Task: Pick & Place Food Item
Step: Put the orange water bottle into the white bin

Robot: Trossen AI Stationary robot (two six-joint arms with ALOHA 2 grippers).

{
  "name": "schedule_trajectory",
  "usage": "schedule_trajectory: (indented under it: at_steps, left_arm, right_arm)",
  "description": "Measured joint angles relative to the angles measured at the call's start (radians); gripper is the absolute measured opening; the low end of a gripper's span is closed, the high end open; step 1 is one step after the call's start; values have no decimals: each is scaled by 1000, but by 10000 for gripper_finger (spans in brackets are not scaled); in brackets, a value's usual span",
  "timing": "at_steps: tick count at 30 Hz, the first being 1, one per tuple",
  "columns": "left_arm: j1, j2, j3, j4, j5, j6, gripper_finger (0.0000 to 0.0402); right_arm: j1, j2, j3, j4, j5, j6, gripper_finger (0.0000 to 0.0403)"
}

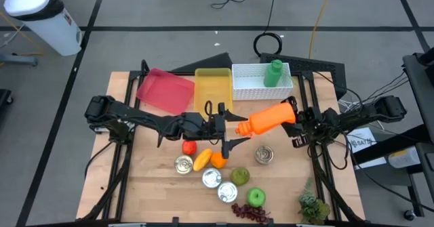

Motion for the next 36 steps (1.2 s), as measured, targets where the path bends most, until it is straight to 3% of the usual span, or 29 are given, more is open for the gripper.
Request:
schedule_trajectory:
  at_steps: [5,8,15,18,22,28,32,36]
  left_arm:
    - [14,21,0,5,-6,-30,231]
    - [17,21,2,-39,-17,-50,229]
    - [-21,-54,145,-549,-145,-107,228]
    - [-44,-59,252,-790,-217,-140,228]
    - [-68,-63,355,-1056,-290,-238,228]
    - [-74,-59,374,-1278,-258,-408,228]
    - [-77,-17,373,-1386,-228,-510,228]
    - [-94,25,372,-1397,-166,-539,228]
  right_arm:
    - [0,0,1,-1,17,-20,173]
    - [0,1,1,-12,21,-27,177]
    - [-6,-4,2,-147,37,-82,216]
    - [-23,-31,32,-287,94,-102,234]
    - [-38,-60,128,-649,122,-120,253]
    - [-32,-57,314,-1212,119,-148,281]
    - [12,-28,343,-1342,169,-190,302]
    - [75,-8,343,-1368,361,-312,312]
